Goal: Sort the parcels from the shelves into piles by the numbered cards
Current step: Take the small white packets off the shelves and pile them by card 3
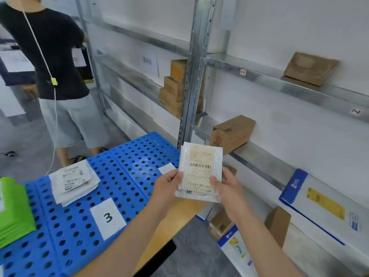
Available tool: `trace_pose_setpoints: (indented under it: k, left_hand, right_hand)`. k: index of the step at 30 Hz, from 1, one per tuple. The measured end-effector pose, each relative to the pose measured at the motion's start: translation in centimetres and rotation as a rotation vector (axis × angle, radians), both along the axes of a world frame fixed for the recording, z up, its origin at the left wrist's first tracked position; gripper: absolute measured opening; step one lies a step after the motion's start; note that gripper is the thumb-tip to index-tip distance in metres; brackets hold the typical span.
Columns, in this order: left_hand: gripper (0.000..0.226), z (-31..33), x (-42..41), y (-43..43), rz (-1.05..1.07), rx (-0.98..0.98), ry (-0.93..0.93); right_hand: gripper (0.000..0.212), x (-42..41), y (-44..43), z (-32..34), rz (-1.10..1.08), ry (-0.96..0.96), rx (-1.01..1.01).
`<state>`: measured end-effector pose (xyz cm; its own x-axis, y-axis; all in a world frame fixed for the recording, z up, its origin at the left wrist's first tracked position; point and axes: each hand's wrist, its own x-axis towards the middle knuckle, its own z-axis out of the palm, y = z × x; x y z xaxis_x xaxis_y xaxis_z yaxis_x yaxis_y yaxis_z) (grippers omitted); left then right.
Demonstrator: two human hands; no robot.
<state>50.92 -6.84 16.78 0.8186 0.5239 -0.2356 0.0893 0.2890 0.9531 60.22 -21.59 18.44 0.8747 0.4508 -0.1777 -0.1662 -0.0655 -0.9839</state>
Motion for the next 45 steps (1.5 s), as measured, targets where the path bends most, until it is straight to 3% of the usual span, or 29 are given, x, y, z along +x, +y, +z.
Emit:
trace_pose_setpoints:
  k: [9,19,45]
  left_hand:
    - [0.026,1.9,-10.7,10.9,0.202,0.125,0.039]
    - [0.027,1.3,-17.9,18.3,0.385,0.109,-0.041]
    - [0.028,-1.6,-16.3,27.3,0.812,0.126,0.14]
  right_hand:
    - [0.021,-7.9,13.4,1.6,0.219,-0.012,-0.022]
    - [0.021,-13.4,23.0,2.3,0.349,-0.048,-0.08]
    - [0.032,-8.5,38.6,-2.1,0.711,-0.068,-0.122]
